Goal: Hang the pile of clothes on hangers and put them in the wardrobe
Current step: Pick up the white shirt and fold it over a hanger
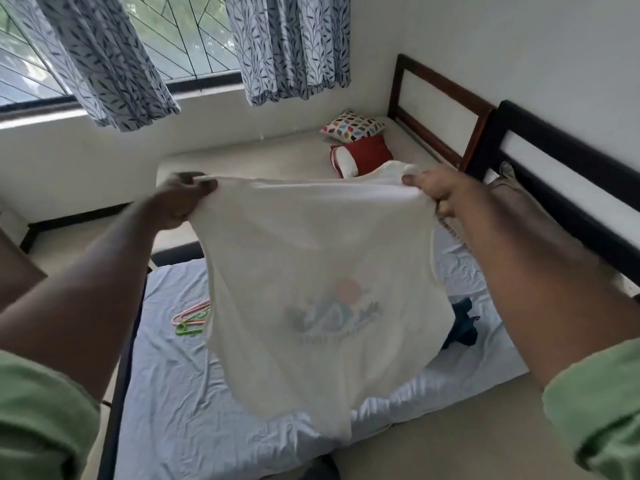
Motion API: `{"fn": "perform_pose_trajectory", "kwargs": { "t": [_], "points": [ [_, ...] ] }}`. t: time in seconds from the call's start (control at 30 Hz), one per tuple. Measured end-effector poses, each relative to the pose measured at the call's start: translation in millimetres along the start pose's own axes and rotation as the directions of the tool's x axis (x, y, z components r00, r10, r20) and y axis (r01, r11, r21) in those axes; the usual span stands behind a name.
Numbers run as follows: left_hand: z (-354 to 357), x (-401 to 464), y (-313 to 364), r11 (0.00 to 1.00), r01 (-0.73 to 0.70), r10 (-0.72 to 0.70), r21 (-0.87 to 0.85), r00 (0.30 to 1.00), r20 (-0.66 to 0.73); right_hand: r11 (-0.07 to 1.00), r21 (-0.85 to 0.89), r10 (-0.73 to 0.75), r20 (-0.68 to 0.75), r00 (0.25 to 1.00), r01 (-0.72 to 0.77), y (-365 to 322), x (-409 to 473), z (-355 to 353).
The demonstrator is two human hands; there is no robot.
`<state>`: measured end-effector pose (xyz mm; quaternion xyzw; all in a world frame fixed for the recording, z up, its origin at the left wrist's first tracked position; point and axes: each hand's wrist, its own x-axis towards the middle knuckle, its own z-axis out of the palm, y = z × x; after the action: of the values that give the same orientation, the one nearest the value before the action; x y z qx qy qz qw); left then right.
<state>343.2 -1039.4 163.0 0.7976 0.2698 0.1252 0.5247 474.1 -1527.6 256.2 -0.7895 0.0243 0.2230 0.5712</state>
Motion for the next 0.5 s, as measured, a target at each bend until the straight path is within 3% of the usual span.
{"fn": "perform_pose_trajectory", "kwargs": {
  "t": [0.2, 0.5],
  "points": [
    [67, 2, -25, 0.995, 0.056, -0.060, 0.083, 0.997, 0.051, 0.984, -0.181, -0.041, -0.184, 0.982, 0.007, 91, 113, 58],
    [141, 103, -118, 0.946, 0.071, -0.072, 0.315, 0.997, -0.009, 0.915, -0.403, -0.075, -0.215, 0.974, -0.019, 164, 239, 112]
  ]
}}
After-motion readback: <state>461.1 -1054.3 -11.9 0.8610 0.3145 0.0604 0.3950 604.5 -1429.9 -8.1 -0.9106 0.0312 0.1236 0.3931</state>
